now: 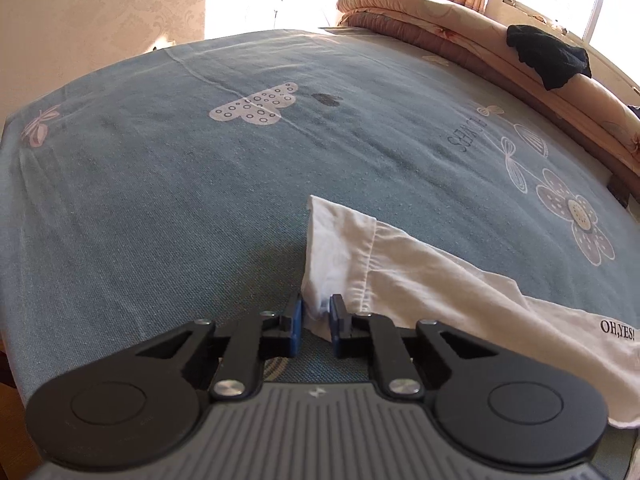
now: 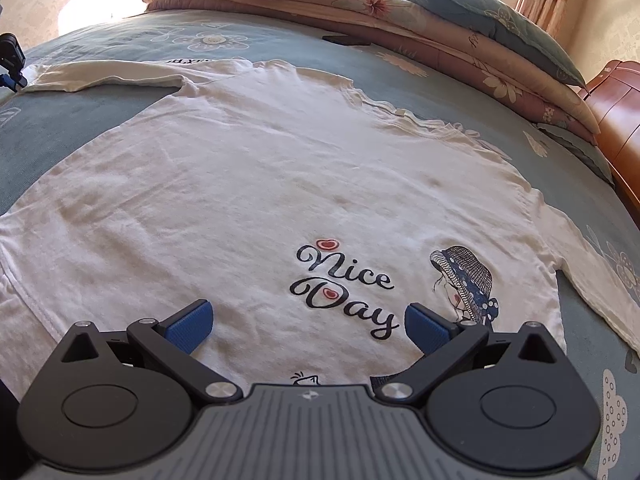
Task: Fold clothes
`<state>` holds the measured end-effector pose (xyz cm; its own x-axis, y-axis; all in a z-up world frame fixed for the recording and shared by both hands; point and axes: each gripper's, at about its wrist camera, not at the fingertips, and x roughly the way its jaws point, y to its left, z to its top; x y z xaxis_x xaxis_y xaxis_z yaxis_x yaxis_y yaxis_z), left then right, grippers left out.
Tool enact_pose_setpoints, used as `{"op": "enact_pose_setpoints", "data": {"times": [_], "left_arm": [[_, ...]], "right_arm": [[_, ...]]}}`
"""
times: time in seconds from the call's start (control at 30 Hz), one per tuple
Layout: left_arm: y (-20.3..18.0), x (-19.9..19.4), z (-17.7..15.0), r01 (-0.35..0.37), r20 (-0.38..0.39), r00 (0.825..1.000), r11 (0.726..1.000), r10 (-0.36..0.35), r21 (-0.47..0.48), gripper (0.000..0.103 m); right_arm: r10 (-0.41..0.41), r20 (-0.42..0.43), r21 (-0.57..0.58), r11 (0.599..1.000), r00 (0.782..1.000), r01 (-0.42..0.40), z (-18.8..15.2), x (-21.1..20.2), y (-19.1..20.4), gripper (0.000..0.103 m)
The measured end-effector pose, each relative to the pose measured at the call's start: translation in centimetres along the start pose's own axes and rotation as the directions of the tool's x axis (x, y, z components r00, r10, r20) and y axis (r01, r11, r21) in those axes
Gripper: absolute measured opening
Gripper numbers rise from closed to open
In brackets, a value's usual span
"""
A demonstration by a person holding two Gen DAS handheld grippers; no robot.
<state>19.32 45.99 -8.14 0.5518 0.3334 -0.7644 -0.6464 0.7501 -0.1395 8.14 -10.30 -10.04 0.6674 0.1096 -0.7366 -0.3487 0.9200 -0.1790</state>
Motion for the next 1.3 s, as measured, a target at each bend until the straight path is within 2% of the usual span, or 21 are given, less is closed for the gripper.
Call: {"op": "enact_pose_setpoints", "data": {"times": [0.1,0.13,0.17,0.33,0.37,0.43,0.53,0.63,0.67,0.83,0.9,0.97,1.0,1.1,1.17,1.23,1.3], "left_arm": [[0.9,-0.2,-0.1,0.002,-0.03,1.0,1.0,-0.003,-0.015,0.015],[1.1,-0.3,-0.1,-0.002,-0.035,0.999,1.0,0.002,-0.02,0.023],[1.4,-0.4,-0.1,-0.018,-0.031,0.999,1.0,0.017,-0.024,0.027],[1.7,-2.0,0.1,-0.064,0.019,0.998,0.998,0.064,-0.009,0.029],[1.6,-2.3,0.1,-0.069,0.029,0.997,0.998,0.069,-0.001,0.034],[0.8,-3.2,0.2,-0.039,0.039,0.999,0.999,0.037,0.033,0.039],[-1.7,-4.9,0.1,0.011,0.057,0.998,0.993,-0.018,0.114,0.04],[-4.8,-7.1,-0.7,0.051,0.078,0.995,0.977,-0.069,0.209,0.044],[-5.8,-7.8,-1.0,0.067,0.083,0.993,0.968,-0.089,0.24,0.048],[-9.8,-12.2,-2.7,0.144,0.09,0.977,0.914,-0.192,0.38,0.053],[-10.9,-14.1,-3.3,0.148,0.092,0.974,0.893,-0.205,0.426,0.057],[-11.7,-16.0,-3.8,0.13,0.106,0.974,0.874,-0.201,0.467,0.065],[-12.0,-17.0,-3.9,0.116,0.12,0.973,0.866,-0.198,0.487,0.066],[-13.2,-19.4,-3.7,0.096,0.168,0.963,0.849,-0.212,0.519,0.074],[-14.5,-20.4,-3.3,0.105,0.208,0.948,0.851,-0.242,0.514,0.085],[-16.0,-20.0,-3.2,0.135,0.216,0.938,0.862,-0.27,0.488,0.086],[-17.8,-18.4,-3.3,0.174,0.193,0.939,0.876,-0.286,0.45,0.086]], "right_arm": [[0.002,0.001,0.002,1.0,1.0,-0.002,0.0,0.0,0.0,0.103],[0.003,0.002,0.002,1.0,1.0,-0.003,0.0,0.0,0.0,0.103],[0.003,0.003,0.0,1.0,1.0,-0.003,0.0,0.0,0.0,0.103],[0.01,0.001,-0.002,1.0,1.0,-0.01,-0.1,0.0,-0.1,0.103],[0.014,-0.002,0.004,1.0,1.0,-0.014,-0.1,0.1,-0.1,0.103],[0.023,-0.009,0.022,1.0,1.0,-0.023,-0.1,0.2,-0.3,0.103],[0.057,-0.035,0.088,0.995,0.998,-0.053,-0.3,0.6,-1.0,0.103],[0.099,-0.052,0.152,0.984,0.994,-0.09,-0.4,1.0,-2.0,0.103],[0.098,-0.052,0.142,0.986,0.994,-0.09,-0.5,1.0,-1.9,0.103],[0.104,-0.031,0.128,0.987,0.994,-0.1,-0.9,0.9,-1.9,0.103],[0.112,-0.051,0.121,0.987,0.992,-0.105,-0.5,0.9,-2.0,0.103],[0.137,-0.057,0.101,0.986,0.989,-0.13,-0.2,0.6,-2.2,0.102],[0.162,-0.042,0.095,0.983,0.986,-0.158,0.1,0.1,-2.4,0.095],[0.245,0.041,0.077,0.966,0.969,-0.248,1.9,-2.2,-3.5,0.089],[0.244,0.086,0.052,0.967,0.966,-0.249,3.7,-3.5,-4.2,0.088],[0.238,0.129,0.021,0.97,0.963,-0.243,6.3,-4.6,-5.0,0.088],[0.237,0.166,-0.012,0.971,0.957,-0.238,9.4,-5.3,-5.7,0.088]]}}
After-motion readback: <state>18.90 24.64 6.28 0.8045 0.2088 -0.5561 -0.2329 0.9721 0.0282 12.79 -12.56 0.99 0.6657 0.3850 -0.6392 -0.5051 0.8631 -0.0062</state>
